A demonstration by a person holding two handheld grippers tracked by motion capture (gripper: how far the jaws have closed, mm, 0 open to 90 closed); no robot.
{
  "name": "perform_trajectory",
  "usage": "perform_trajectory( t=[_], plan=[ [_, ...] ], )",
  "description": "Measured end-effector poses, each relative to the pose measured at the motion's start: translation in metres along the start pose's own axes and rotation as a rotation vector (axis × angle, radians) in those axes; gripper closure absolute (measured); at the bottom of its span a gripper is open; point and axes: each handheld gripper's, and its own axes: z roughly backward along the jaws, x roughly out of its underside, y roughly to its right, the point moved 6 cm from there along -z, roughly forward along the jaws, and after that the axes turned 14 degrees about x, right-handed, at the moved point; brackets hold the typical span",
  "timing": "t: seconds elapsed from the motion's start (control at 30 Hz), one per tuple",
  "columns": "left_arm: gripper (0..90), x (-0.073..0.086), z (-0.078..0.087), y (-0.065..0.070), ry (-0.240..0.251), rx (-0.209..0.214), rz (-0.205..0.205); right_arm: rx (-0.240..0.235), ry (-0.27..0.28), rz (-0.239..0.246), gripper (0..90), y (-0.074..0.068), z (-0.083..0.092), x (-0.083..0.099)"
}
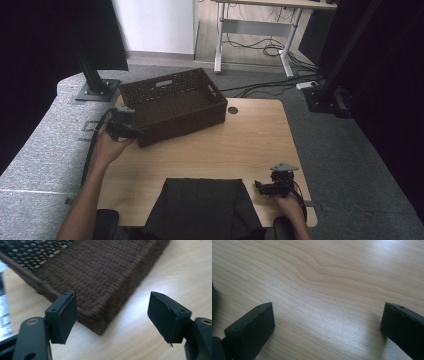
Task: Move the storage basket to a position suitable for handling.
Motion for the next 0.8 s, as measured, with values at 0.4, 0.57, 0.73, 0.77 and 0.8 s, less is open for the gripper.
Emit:
perform_trajectory(
  t=[0.4,0.57,0.73,0.77,0.8],
  plan=[
    [34.3,-0.009,-0.011,-0.041,-0.006,-0.071,0.073,0.0,0.0,0.0,0.0,0.0,0.0,0.0],
    [35.8,-0.001,-0.023,-0.052,-0.04,-0.108,0.103,0.0,0.001,0.0,0.0,0.0,0.0,0.0],
    [42.5,0.005,-0.029,-0.056,-0.017,-0.072,0.156,-0.001,0.001,0.0,0.0,0.0,0.0,0.0],
    [43.6,0.005,-0.03,-0.056,-0.013,-0.081,0.154,-0.001,0.001,0.0,0.0,0.0,0.0,0.0],
    [45.2,0.006,-0.03,-0.056,-0.016,-0.091,0.151,-0.001,0.001,0.0,0.0,0.0,0.0,0.0]
  ],
)
